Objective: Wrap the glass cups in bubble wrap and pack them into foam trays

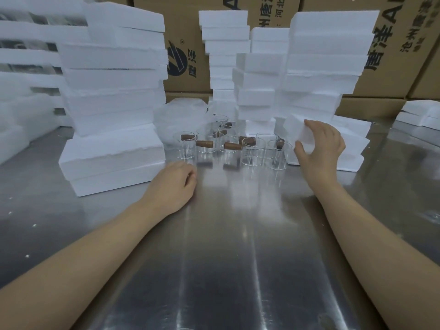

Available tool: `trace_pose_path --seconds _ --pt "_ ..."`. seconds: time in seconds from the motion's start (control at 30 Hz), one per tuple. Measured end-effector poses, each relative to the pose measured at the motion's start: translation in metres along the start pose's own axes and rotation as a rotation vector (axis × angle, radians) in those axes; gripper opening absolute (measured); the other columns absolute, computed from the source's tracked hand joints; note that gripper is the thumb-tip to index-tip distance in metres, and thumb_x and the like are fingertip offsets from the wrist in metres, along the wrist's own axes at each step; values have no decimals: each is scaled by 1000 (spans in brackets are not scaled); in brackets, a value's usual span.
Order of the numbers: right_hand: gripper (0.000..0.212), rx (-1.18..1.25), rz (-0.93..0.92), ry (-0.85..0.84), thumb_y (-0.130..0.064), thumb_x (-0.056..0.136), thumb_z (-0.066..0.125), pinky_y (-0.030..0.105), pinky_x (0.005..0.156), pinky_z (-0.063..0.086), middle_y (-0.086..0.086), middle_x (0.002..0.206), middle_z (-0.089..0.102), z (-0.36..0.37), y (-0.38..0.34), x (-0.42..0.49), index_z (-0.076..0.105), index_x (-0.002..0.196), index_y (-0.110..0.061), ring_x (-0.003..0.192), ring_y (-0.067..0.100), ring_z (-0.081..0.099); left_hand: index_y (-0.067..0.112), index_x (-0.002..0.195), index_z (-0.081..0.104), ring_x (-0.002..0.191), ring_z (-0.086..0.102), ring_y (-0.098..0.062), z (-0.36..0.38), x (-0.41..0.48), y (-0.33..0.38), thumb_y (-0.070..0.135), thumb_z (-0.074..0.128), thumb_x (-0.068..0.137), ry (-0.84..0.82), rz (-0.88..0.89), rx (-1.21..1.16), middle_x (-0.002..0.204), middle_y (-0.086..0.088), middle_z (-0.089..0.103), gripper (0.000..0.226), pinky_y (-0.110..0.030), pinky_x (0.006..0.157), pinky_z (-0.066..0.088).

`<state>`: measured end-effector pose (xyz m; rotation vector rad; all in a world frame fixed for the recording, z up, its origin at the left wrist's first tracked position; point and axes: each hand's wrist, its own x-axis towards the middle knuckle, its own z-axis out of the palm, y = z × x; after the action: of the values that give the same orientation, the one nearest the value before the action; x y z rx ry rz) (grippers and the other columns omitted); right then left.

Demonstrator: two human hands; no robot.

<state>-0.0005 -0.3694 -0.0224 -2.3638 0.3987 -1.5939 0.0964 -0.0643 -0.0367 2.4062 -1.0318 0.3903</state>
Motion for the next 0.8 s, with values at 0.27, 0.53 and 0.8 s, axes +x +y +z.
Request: trace_pose_path --seconds 0.27,0.53,0.8 --pt "39 -57 -372 264 -16 77 70 50 99 34 13 107 65 -13 -41 9 66 113 -5 107 22 52 7 104 60 102 55 -28 4 1 -2 13 45 96 24 -3 -50 105 -9 63 18 -40 89 43" --pt "34 218 -894 -67 -22 77 74 35 70 49 11 95 70 0 -133 -31 72 106 -5 85 28 66 30 147 20 135 33 0 2 0 11 80 19 80 229 -79 -729 150 10 28 84 -27 113 27" --pt "29 338 -863 -334 -21 88 59 36 82 45 13 99 69 6 -133 -38 69 107 -1 92 28 61 20 124 48 124 41 -7 -2 0 10 49 18 91 169 -110 -614 128 5 38 53 -19 109 26"
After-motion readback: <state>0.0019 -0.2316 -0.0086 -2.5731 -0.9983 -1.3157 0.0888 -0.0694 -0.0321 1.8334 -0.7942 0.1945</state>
